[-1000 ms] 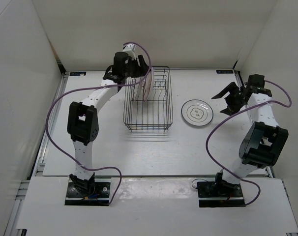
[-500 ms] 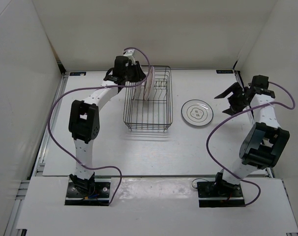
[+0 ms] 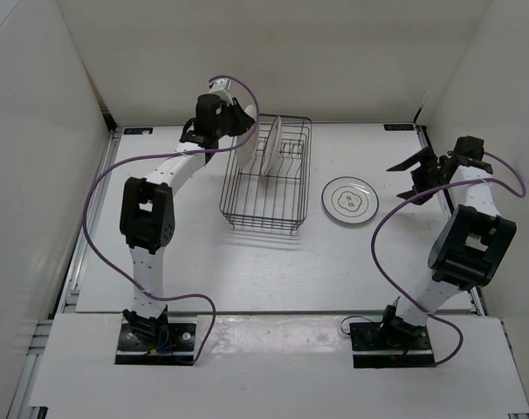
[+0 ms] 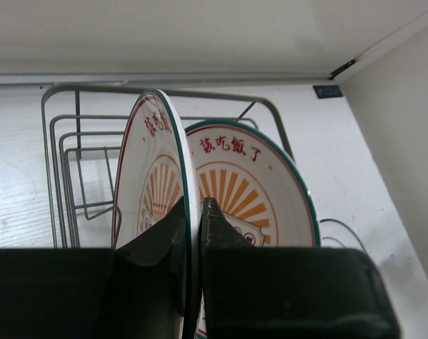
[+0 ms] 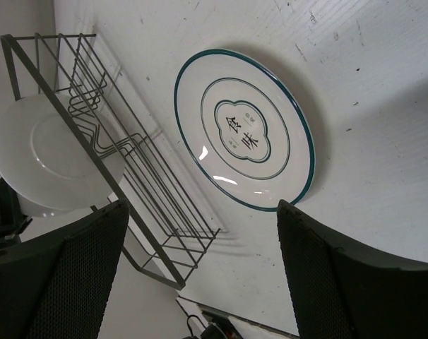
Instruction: Unload the plates from the dish rack
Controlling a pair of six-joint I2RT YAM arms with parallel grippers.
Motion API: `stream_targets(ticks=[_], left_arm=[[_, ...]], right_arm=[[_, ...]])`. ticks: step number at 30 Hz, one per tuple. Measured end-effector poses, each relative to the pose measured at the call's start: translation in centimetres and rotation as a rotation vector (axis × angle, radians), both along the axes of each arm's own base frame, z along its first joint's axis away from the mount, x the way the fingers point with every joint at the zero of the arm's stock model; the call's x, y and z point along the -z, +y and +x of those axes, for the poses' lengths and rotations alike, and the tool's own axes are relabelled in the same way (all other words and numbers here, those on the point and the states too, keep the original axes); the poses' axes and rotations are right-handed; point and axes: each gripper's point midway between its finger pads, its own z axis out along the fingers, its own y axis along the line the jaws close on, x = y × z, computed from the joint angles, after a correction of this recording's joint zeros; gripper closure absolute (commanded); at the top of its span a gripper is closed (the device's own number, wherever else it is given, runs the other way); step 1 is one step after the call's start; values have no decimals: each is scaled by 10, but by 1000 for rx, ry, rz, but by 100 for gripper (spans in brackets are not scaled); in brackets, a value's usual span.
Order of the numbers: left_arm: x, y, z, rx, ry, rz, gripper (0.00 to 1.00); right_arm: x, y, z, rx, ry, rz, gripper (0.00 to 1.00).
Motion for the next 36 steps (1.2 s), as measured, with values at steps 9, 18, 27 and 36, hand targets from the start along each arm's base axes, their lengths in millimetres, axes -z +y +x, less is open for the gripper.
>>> stream_targets(ticks=[9,18,27,36], left_arm=[[-45,-2,7,-11,-91,-41,100],[-129,84,-19,-260,-300,386,100],[-6,192,-63,-495,-30,739,97],[117,222,-93,-484,227,960,73]], right_arm=[[-2,-9,7,31,-22,54,14],[2,-10,13,42,-28,80,14],[3,-10,17,43,-30,98,14],[-1,-17,23,52,-61,108,14]])
